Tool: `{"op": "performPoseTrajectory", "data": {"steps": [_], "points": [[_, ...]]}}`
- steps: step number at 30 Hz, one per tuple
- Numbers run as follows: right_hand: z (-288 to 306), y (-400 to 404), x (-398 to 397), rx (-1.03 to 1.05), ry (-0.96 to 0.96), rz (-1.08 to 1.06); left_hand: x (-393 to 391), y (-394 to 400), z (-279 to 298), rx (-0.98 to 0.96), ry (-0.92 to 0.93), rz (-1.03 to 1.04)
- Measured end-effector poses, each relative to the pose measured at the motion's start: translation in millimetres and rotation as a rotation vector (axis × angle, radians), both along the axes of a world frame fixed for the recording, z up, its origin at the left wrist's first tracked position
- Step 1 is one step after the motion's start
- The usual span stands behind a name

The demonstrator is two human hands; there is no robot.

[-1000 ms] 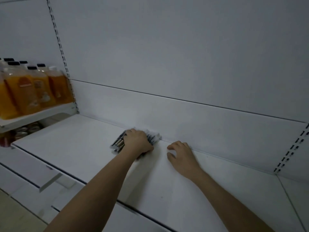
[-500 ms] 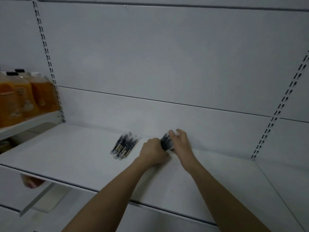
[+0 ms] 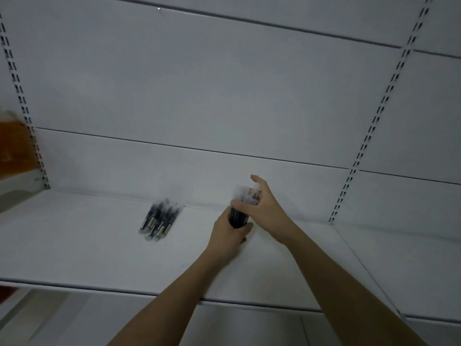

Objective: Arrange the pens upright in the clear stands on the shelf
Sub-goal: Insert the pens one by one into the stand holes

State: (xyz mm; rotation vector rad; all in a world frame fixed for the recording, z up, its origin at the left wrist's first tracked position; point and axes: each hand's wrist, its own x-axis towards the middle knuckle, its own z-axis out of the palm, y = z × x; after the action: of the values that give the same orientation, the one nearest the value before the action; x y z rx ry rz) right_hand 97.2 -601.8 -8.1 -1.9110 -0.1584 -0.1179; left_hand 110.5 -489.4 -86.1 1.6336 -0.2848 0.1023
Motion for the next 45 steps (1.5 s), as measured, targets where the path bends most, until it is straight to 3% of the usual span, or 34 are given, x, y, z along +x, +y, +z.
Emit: {"op": "performPoseTrajectory", "data": {"steps": [4, 8, 13, 18, 24, 29, 37, 45], "points": [[26, -51, -19, -0.081, -0.024, -0.110, -7, -31, 25, 0.001, -0.021, -0.050], [45, -132, -49, -0.297, -0.068, -0.232, -20, -90, 53, -0.002, -0.034, -0.145], [45, -252, -107, -0.620, -0.048, -0.400, -54, -202, 71, 0.026, -0.038, -0.298], [33, -384, -188, -0.717, 0.057, -0.521, -113, -338, 75, -0.018, 0.017, -0.409], [28, -518, -287, -0.697, 0.119, -0.663, -191, -479, 79, -0.043, 0.063, -0.527], [18, -609, -325, -0.681, 0.161, -0.691, -226, -568, 72, -0.048, 0.109, -0.592], [18, -716, -301, -0.200, -0.087, -0.754, -211, -691, 55, 0.034, 0.110, -0.698], [39, -819, -252, -0.242, -0.223, -0.721, -152, -808, 45, 0.173, -0.008, -0.810]]}}
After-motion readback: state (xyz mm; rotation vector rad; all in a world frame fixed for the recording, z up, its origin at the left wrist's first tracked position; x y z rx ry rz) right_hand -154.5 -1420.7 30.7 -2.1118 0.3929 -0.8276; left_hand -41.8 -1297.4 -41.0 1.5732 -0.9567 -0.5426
